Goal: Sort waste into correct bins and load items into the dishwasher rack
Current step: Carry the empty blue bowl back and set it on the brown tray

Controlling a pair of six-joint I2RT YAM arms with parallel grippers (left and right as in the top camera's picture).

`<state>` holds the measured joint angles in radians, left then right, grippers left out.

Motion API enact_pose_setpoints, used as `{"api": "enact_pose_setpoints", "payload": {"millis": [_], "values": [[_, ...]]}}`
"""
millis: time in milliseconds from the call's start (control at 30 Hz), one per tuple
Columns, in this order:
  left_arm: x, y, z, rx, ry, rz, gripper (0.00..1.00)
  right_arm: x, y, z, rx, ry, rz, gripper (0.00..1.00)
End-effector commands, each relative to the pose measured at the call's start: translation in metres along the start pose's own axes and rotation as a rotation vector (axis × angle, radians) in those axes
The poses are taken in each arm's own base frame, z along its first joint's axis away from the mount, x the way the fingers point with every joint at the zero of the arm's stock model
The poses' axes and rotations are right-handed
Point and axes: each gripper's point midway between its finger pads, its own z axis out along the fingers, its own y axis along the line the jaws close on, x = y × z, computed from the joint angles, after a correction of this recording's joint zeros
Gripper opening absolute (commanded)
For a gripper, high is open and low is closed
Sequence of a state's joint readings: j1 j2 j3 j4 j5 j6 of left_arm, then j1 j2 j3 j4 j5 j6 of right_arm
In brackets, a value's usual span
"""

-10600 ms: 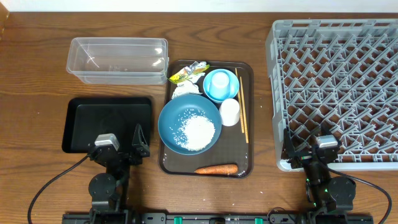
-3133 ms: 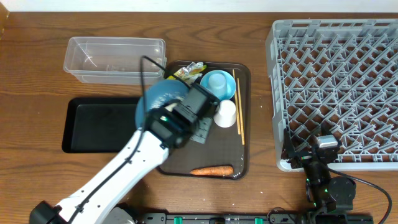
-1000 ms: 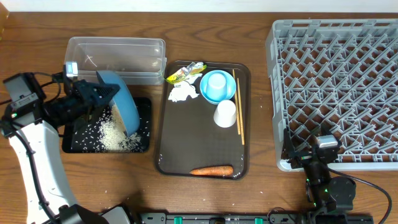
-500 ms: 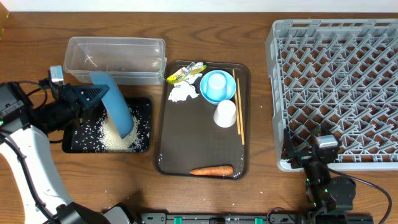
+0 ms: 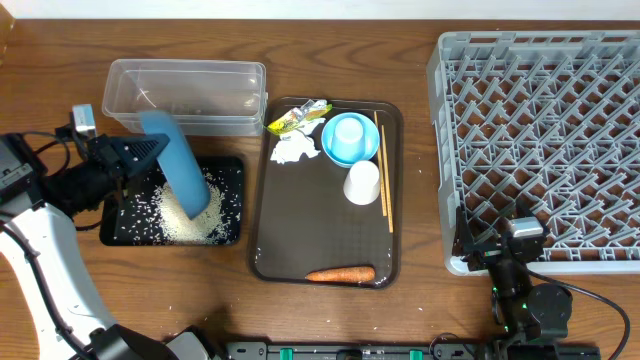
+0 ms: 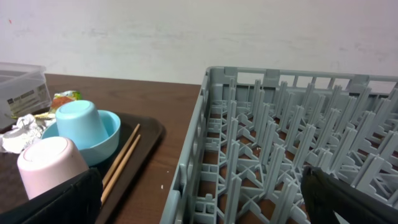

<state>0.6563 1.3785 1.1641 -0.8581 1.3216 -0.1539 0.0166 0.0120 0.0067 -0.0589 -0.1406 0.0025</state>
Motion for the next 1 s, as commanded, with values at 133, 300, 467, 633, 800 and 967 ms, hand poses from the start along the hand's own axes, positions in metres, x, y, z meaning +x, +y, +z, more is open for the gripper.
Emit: {"api": "enact_pose_setpoints", "payload": {"millis": [133,300,467,633,800,967], "values": [[-0.009,-0.013,-0.015,0.073,-0.031,-0.021,0.06,0.001,-0.003,0.000,0.013,0.004,-0.010,0.99],[-0.003,-0.019,-0.015,0.113,-0.012,-0.032,0.06,0.001,-0.003,0.000,0.013,0.004,-0.010,0.99],[-0.003,-0.012,-0.014,0.084,-0.015,-0.016,0.05,0.001,-0.003,0.000,0.013,0.004,-0.010,0.99],[0.004,-0.017,-0.015,0.091,-0.004,-0.031,0.06,0.001,-0.003,0.000,0.013,0.004,-0.010,0.99],[0.024,-0.038,-0.008,0.097,0.034,0.050,0.06,0.001,-0.003,0.000,0.013,0.004,-0.010,0.99],[0.067,-0.048,0.014,-0.084,0.110,0.195,0.06,0.001,-0.003,0.000,0.013,0.004,-0.010,0.99]]}}
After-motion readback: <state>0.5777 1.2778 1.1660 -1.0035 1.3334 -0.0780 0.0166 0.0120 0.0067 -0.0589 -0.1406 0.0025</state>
